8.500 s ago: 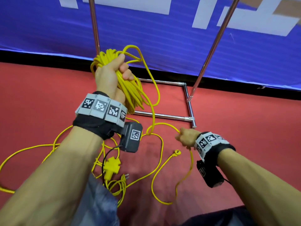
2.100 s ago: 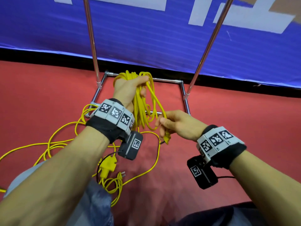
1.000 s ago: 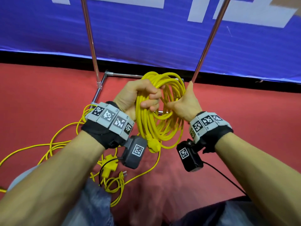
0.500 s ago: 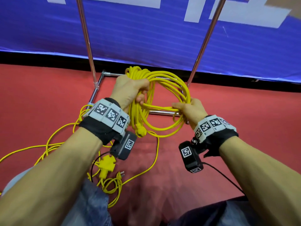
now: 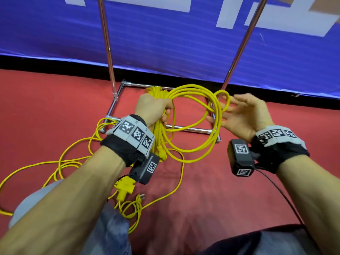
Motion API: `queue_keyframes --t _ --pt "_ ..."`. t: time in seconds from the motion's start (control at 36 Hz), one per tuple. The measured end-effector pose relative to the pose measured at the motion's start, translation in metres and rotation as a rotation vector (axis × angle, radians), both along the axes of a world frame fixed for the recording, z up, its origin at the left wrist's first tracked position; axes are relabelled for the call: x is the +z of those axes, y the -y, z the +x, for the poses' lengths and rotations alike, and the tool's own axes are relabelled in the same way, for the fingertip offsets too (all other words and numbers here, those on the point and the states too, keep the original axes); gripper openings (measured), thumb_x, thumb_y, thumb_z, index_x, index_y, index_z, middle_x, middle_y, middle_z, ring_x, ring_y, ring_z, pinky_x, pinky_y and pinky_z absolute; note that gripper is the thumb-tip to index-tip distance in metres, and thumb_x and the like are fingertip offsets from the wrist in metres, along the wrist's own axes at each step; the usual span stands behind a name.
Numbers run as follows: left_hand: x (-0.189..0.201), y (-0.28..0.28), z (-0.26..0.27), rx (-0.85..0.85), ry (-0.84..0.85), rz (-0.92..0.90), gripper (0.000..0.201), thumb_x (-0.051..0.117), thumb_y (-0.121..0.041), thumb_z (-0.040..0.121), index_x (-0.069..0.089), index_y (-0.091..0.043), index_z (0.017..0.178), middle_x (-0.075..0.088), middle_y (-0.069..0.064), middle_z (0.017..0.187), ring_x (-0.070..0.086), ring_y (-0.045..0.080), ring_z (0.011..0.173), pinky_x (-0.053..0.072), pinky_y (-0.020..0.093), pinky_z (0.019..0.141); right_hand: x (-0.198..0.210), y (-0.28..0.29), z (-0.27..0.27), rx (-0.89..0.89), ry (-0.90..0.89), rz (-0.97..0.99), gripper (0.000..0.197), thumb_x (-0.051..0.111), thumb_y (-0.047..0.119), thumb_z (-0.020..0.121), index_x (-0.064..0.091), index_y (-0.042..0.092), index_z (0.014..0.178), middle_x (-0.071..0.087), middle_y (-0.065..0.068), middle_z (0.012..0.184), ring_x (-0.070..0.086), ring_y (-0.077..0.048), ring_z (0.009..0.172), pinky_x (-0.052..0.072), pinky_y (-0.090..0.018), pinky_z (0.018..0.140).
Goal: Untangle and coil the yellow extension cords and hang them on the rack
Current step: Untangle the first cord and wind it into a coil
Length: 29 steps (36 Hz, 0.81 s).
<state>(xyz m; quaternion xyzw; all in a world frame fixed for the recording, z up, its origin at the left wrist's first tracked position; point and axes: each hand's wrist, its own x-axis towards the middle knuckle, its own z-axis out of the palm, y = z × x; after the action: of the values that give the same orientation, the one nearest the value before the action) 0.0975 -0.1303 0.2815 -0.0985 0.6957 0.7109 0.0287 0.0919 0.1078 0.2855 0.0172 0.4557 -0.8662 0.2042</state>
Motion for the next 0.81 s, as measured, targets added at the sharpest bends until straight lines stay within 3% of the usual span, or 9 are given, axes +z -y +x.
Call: queue_keyframes --t 0.11,0.19,0.28,0.36,0.42,0.5,0.64,0.75,0.81 --pt "-0.002 -0.001 -0.001 0.024 -0.003 0.020 0.020 0.062 0.003 0.075 0.054 -0.001 0.057 0.047 0.012 0.054 0.036 0.015 0.029 0.036 0.021 0.036 -0.008 -0.001 -0.002 -0.069 0.021 0.127 0.018 0.048 0.021 0.090 0.061 0.011 0.082 0.068 -0.015 0.096 0.067 -0.032 0.099 0.058 -0.045 0.074" --pt "-0.002 -0.003 -0.001 0.040 -0.010 0.069 0.023 0.064 0.002 0.075 0.053 -0.003 0.055 0.045 0.012 0.053 0.036 0.016 0.030 0.036 0.022 0.038 -0.014 0.003 -0.004 -0.120 -0.003 0.276 0.020 0.044 0.012 0.096 0.063 0.006 0.093 0.059 -0.006 0.072 0.063 -0.022 0.072 0.058 -0.040 0.067" --pt "-0.001 -0.005 0.000 0.011 -0.070 0.093 0.030 0.064 0.002 0.075 0.051 -0.006 0.049 0.044 0.012 0.052 0.035 0.017 0.030 0.035 0.022 0.039 -0.018 0.008 -0.009 -0.256 0.100 0.357 0.019 0.040 0.004 0.095 0.057 0.000 0.089 0.040 -0.002 0.050 0.046 -0.016 0.047 0.057 -0.038 0.062" --pt "0.000 -0.008 0.001 -0.057 -0.138 0.123 0.035 0.063 0.002 0.077 0.050 -0.008 0.046 0.045 0.007 0.045 0.034 0.017 0.029 0.034 0.022 0.038 -0.027 0.012 -0.013 -0.355 0.172 0.476 0.018 0.039 -0.002 0.094 0.057 0.001 0.097 0.043 -0.011 0.067 0.043 -0.017 0.049 0.053 -0.030 0.044" --pt "0.001 -0.010 0.002 -0.107 -0.170 0.160 0.038 0.063 0.003 0.078 0.049 -0.011 0.045 0.044 0.007 0.045 0.033 0.016 0.029 0.034 0.023 0.038 -0.030 0.014 -0.014 -0.385 0.156 0.570 0.023 0.039 -0.004 0.095 0.060 0.005 0.095 0.048 -0.012 0.072 0.050 -0.020 0.056 0.052 -0.027 0.042" --pt "0.003 -0.010 0.001 -0.142 -0.193 0.197 0.040 0.061 0.004 0.080 0.048 -0.012 0.045 0.043 0.006 0.046 0.032 0.015 0.029 0.033 0.022 0.037 -0.031 0.015 -0.015 -0.432 0.154 0.616 0.023 0.042 -0.006 0.094 0.060 0.004 0.083 0.057 -0.014 0.073 0.061 -0.022 0.048 0.050 -0.026 0.039" --pt "0.008 0.000 -0.004 -0.081 -0.105 0.367 0.041 0.057 0.000 0.085 0.050 -0.013 0.047 0.042 0.002 0.046 0.032 0.011 0.031 0.033 0.022 0.038 -0.035 0.009 -0.007 -0.166 0.174 0.720 0.031 0.033 0.000 0.088 0.062 -0.008 0.098 0.066 -0.029 0.087 0.070 -0.035 0.065 0.051 -0.028 0.044" --pt "0.010 0.006 -0.009 -0.006 -0.107 0.411 0.033 0.056 0.001 0.085 0.047 -0.009 0.054 0.043 0.002 0.046 0.033 0.011 0.030 0.033 0.021 0.037 -0.041 0.011 -0.001 0.044 0.032 0.809 0.020 0.044 -0.001 0.094 0.062 -0.003 0.087 0.067 -0.017 0.070 0.070 -0.025 0.059 0.059 -0.030 0.057" --pt "0.008 0.007 -0.009 0.006 -0.110 0.387 0.039 0.058 0.001 0.083 0.049 -0.012 0.048 0.043 0.002 0.046 0.032 0.012 0.030 0.033 0.022 0.037 -0.046 0.011 -0.001 0.065 -0.051 0.915 0.019 0.051 0.000 0.093 0.065 -0.001 0.080 0.062 -0.012 0.063 0.063 -0.019 0.052 0.055 -0.025 0.051"
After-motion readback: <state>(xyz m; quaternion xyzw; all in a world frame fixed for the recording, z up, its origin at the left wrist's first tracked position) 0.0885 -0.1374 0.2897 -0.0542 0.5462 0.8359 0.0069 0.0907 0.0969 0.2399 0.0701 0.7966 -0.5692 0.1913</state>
